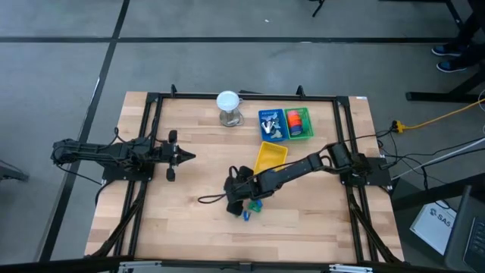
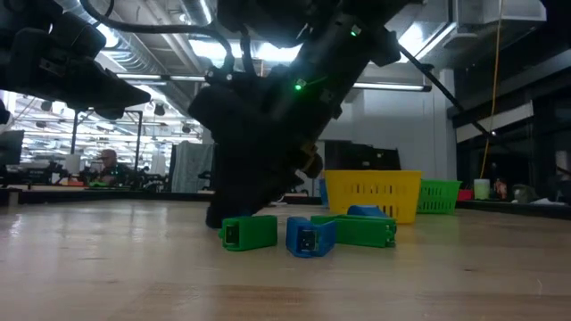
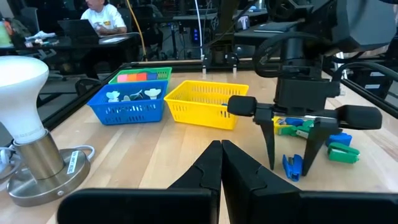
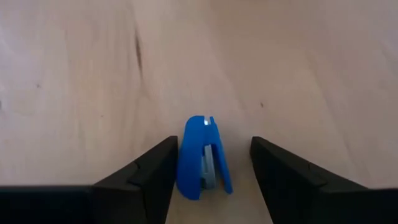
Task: Pick and place Stapler, Stapler remover, tape
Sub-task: Put the blue stapler into the yellow bin
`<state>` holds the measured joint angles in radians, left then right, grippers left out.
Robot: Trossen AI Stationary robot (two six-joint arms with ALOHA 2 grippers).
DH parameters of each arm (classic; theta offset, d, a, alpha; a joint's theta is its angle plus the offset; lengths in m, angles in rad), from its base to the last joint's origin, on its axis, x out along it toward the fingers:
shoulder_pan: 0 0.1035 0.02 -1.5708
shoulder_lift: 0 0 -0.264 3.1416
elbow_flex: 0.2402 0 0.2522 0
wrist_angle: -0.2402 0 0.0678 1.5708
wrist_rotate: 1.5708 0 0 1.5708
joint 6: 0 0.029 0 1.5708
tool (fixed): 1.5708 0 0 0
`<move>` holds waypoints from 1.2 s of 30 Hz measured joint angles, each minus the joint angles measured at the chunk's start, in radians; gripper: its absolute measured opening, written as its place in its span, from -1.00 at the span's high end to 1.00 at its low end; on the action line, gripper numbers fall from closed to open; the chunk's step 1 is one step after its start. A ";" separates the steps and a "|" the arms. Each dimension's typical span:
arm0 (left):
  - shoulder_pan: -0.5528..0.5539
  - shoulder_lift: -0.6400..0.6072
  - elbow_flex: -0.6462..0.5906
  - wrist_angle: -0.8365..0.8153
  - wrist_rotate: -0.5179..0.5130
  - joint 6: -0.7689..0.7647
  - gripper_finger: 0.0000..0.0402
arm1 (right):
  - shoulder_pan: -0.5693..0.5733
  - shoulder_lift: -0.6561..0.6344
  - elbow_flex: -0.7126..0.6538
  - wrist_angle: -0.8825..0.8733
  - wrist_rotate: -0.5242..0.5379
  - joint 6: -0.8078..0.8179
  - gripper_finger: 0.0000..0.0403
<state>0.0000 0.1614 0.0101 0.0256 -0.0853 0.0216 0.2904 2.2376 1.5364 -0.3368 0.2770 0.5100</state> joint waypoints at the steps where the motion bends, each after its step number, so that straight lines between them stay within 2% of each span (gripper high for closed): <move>1: 0.000 0.000 0.000 0.000 0.000 0.000 0.99 | -0.002 0.000 0.000 -0.003 0.002 0.003 0.02; 10: 0.000 0.000 0.000 0.000 0.000 0.000 0.99 | -0.014 -0.005 0.000 -0.024 -0.031 0.003 0.69; 19: 0.000 0.000 0.000 0.000 0.000 0.000 0.99 | -0.020 -0.052 -0.003 -0.030 -0.098 -0.101 0.68; 29: 0.000 0.000 0.000 0.000 0.000 0.000 0.99 | -0.025 -0.157 -0.003 -0.069 -0.089 -0.199 0.68; 36: 0.000 0.000 0.000 0.000 0.000 0.000 0.99 | -0.026 -0.280 -0.060 -0.104 -0.023 -0.205 0.68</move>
<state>-0.0001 0.1613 0.0101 0.0256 -0.0853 0.0216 0.2646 1.9578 1.4762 -0.4405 0.2538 0.3051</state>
